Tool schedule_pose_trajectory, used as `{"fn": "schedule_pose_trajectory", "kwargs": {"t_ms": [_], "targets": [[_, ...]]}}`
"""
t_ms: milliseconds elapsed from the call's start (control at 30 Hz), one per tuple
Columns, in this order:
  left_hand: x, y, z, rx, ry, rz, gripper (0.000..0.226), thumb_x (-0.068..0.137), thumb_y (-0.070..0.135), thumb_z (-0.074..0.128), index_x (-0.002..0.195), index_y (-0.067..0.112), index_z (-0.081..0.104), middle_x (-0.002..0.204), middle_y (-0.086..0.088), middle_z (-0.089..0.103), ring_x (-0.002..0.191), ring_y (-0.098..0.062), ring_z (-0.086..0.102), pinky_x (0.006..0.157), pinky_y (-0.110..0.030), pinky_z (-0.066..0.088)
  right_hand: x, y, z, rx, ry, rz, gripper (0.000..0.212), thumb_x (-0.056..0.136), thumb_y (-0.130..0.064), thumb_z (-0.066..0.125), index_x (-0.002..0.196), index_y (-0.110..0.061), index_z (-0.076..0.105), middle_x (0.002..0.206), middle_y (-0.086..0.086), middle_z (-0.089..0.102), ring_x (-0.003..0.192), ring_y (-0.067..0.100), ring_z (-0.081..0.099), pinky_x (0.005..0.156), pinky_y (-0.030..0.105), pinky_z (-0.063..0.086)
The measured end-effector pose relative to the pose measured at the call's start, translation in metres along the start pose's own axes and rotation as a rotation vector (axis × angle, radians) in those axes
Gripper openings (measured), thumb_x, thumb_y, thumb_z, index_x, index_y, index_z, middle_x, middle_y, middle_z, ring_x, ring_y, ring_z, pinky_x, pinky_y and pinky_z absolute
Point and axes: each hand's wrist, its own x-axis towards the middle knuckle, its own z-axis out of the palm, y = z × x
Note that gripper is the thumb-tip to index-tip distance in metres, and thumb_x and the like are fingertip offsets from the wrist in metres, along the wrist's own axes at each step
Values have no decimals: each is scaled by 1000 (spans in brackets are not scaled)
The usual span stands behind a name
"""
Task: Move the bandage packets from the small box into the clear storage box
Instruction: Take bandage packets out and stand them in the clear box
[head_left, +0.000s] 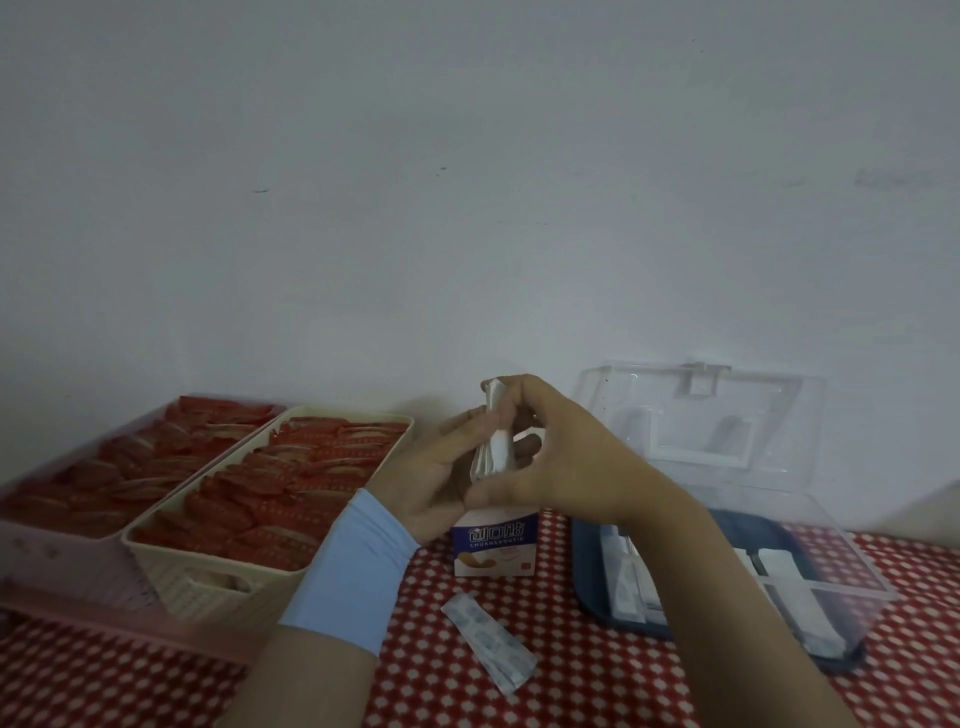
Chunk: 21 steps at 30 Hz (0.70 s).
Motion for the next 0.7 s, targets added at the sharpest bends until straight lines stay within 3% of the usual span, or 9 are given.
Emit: {"fn": "schedule_pose_trajectory", "kwargs": {"t_ms": [100,167,233,300,400,467,567,633,700], "targets": [[-1,1,-3,-16,-29,-4,43,91,16,61,128,-4,56,105,-15,68,85,-24,69,72,-34,60,1,-2,-5,261,66,63,37,96,-23,66,129,-24,50,115,10,65,91,20,68,81,30,59],[-2,1,-4,-8,-40,-18,40,88,14,62,122,-6,56,98,-14,70,75,-23,70,65,-32,60,2,-1,-11,283,114,95,39,100,-13,58,138,-18,51,100,4,69,84,9,68,79,19,54],[-3,0,-5,34,-56,-21,39,79,15,70,112,-4,59,92,-15,73,70,-23,72,60,-31,59,1,-1,-15,253,98,128,34,97,-9,63,131,-14,62,90,2,72,81,7,67,77,14,51],[-4,0,-4,84,-90,-28,36,83,14,74,111,-4,59,92,-15,73,72,-23,72,62,-30,59,-2,1,-19,257,91,142,23,94,-6,66,114,-12,73,87,3,75,79,9,67,74,15,52],[-4,2,-2,164,-22,-64,33,90,14,65,116,-5,59,100,-18,73,83,-28,74,69,-36,62,-3,5,-24,241,126,156,13,93,-4,67,99,-7,77,74,-5,73,71,8,66,67,15,51],[-3,6,0,383,49,-48,32,85,16,71,113,2,65,103,-17,74,89,-30,73,76,-40,60,-3,5,-25,172,159,167,12,92,-5,67,95,-9,78,76,-4,75,72,6,68,66,14,50],[-3,17,6,908,163,35,16,83,16,77,98,17,73,92,-1,78,80,-18,73,71,-31,58,-4,8,-26,130,240,186,11,91,-5,68,91,-12,78,83,3,77,78,15,73,73,23,56],[-1,19,12,1083,189,57,18,80,17,78,98,23,76,87,5,78,80,-14,75,76,-35,61,-4,11,-26,137,291,188,11,91,-5,69,90,-12,78,85,6,77,83,24,74,80,33,61],[1,16,16,1118,219,68,18,78,21,78,95,26,77,83,6,78,79,-14,75,79,-41,61,-6,10,-26,162,332,194,11,92,-5,68,92,-12,77,86,6,77,83,24,74,80,34,62]]}}
